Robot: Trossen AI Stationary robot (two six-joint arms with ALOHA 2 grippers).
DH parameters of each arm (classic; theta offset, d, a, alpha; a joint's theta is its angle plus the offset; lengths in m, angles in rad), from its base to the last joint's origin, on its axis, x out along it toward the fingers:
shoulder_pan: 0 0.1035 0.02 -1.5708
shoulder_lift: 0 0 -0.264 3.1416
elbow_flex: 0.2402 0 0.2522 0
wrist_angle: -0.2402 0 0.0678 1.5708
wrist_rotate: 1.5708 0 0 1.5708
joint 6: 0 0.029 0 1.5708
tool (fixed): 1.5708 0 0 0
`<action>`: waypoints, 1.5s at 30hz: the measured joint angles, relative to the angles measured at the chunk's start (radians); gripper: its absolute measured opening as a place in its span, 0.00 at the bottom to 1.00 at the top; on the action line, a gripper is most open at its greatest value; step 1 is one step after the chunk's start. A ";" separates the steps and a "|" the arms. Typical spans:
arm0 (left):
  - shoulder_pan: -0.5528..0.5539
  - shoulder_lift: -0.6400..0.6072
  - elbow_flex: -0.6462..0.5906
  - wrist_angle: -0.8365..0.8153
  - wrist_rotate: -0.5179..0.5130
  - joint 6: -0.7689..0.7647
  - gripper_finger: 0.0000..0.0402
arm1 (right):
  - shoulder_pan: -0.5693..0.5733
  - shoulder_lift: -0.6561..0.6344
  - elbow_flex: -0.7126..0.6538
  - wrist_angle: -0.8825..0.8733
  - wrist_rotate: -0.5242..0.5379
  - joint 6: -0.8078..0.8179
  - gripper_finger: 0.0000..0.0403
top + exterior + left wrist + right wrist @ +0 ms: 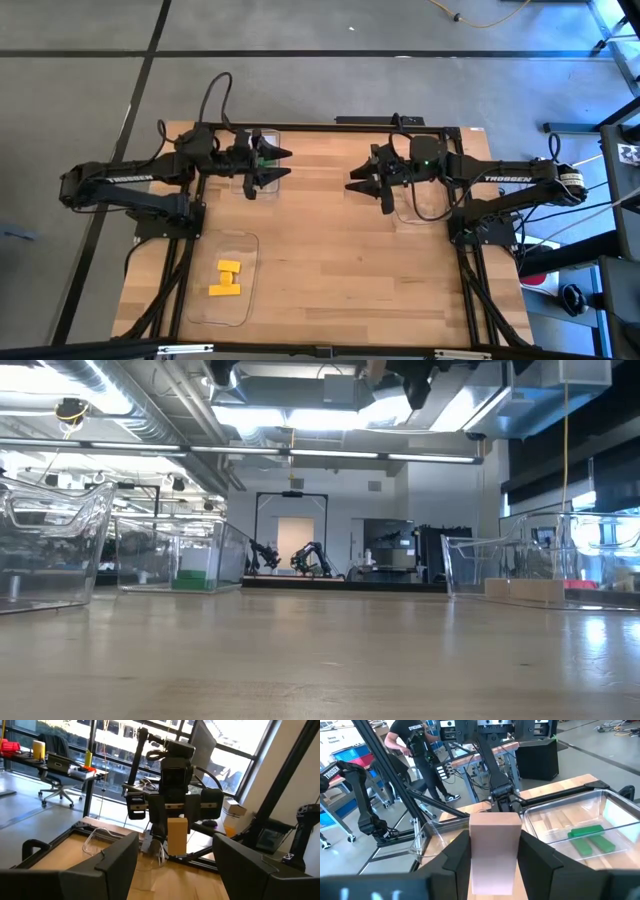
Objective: Sort & place blocks by color
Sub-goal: Put the brown block into the top right transparent bin
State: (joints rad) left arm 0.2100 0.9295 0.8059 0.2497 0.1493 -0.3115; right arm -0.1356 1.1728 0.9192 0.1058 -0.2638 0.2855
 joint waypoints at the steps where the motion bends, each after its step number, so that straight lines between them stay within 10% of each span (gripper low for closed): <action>1: 0.000 0.000 0.000 0.000 0.000 0.000 0.61 | 0.000 0.000 0.000 0.000 0.000 0.000 0.32; 7: 0.000 0.000 0.000 0.000 -0.001 -0.001 0.61 | -0.007 -0.017 0.001 -0.109 0.040 0.025 0.32; 21: 0.000 0.000 0.000 0.000 -0.010 -0.019 0.61 | -0.264 -0.157 -0.039 -1.060 0.326 0.209 0.32; 34: 0.000 0.000 0.000 -0.001 -0.011 -0.027 0.61 | -0.369 -0.064 -0.299 -1.045 0.549 0.379 0.32; 45: 0.000 0.000 0.000 -0.001 -0.035 -0.027 0.61 | -0.367 -0.030 -0.353 -0.950 0.478 0.417 0.32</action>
State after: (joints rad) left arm 0.2096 0.9295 0.8055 0.2489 0.1140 -0.3389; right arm -0.5030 1.1425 0.5657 -0.8446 0.2142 0.7029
